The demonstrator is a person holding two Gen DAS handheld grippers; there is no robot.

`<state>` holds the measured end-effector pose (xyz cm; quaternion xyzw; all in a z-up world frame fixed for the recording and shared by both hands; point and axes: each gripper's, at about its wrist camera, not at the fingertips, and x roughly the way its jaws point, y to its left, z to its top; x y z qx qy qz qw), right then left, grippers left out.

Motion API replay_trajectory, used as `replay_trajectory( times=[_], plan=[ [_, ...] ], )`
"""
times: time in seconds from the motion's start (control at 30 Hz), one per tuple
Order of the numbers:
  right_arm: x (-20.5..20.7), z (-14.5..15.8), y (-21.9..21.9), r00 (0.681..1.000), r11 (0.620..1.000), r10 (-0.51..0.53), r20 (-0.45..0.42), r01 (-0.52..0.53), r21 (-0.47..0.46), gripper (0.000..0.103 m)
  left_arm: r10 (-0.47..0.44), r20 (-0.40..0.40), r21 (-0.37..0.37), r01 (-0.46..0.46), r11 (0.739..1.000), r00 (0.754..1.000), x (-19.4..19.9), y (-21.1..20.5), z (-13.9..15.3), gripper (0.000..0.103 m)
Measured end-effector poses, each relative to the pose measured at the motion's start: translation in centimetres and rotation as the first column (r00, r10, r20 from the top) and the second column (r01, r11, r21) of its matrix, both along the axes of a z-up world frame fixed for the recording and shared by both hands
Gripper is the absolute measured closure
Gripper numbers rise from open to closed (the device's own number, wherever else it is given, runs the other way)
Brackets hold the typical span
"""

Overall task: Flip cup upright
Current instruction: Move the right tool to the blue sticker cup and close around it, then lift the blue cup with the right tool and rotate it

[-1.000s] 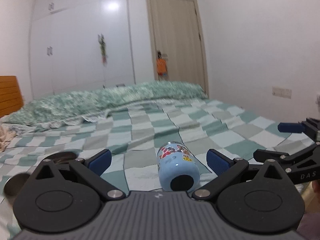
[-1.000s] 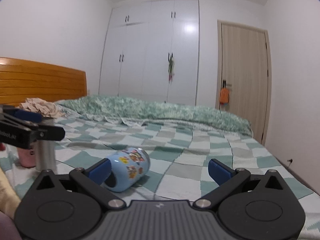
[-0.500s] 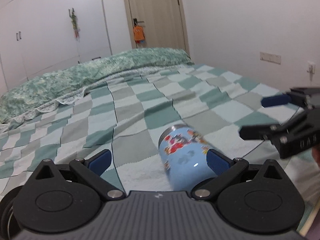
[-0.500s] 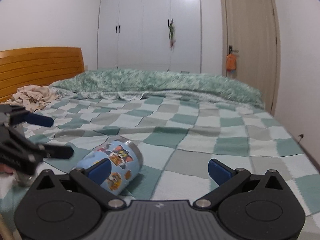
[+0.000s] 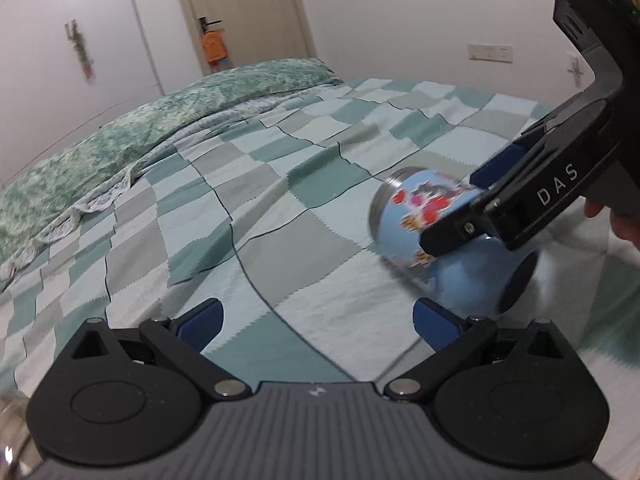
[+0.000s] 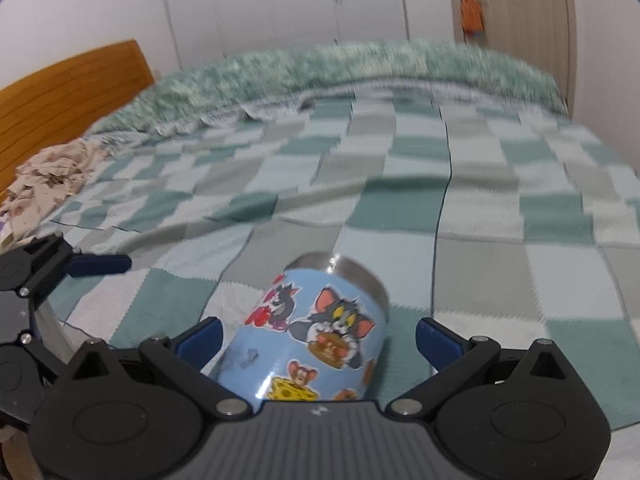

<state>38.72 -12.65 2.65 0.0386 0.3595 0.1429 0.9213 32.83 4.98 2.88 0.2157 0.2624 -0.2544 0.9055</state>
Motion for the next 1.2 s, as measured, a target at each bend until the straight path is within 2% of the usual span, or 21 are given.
replay_trajectory(
  times=[0.1, 0.2, 0.33, 0.53, 0.73, 1.03, 1.2],
  plan=[
    [1.0, -1.0, 0.8, 0.998, 1.0, -0.026, -0.062, 0.026, 0.0, 0.001, -0.035, 0.002, 0.019, 0.035, 0.999, 0.999, 1.4, 0.7, -0.3, 0.0],
    [1.6, -1.8, 1.4, 0.993, 0.999, -0.048, -0.109, 0.048, -0.006, 0.002, -0.055, -0.029, 0.03, 0.056, 0.998, 0.998, 2.6, 1.2, -0.8, 0.0],
    [2.0, -2.5, 2.1, 0.985, 0.997, -0.066, -0.16, 0.07, 0.021, 0.01, -0.078, -0.036, 0.043, 0.08, 0.996, 0.996, 2.9, 1.4, -1.5, 0.0],
    [1.3, -2.3, 2.0, 0.982, 0.993, -0.103, -0.158, 0.111, 0.039, 0.015, -0.081, -0.036, 0.031, 0.082, 0.996, 0.996, 2.3, 1.8, -1.4, 0.0],
    [0.4, -1.6, 1.5, 0.981, 0.989, -0.128, -0.149, 0.137, 0.057, 0.016, -0.062, -0.015, 0.022, 0.062, 0.998, 0.998, 0.8, 2.1, -0.1, 0.0],
    [-2.7, 0.2, 1.0, 0.985, 0.987, -0.131, -0.11, 0.14, 0.08, 0.016, -0.027, -0.006, 0.015, 0.027, 1.0, 1.0, -3.1, 2.0, 2.2, 0.0],
    [-5.8, 2.1, 1.1, 0.991, 0.988, -0.105, -0.084, 0.114, 0.103, 0.016, 0.015, 0.013, -0.005, -0.015, 1.0, 1.0, -6.3, 2.4, 3.9, 0.0]
  ],
)
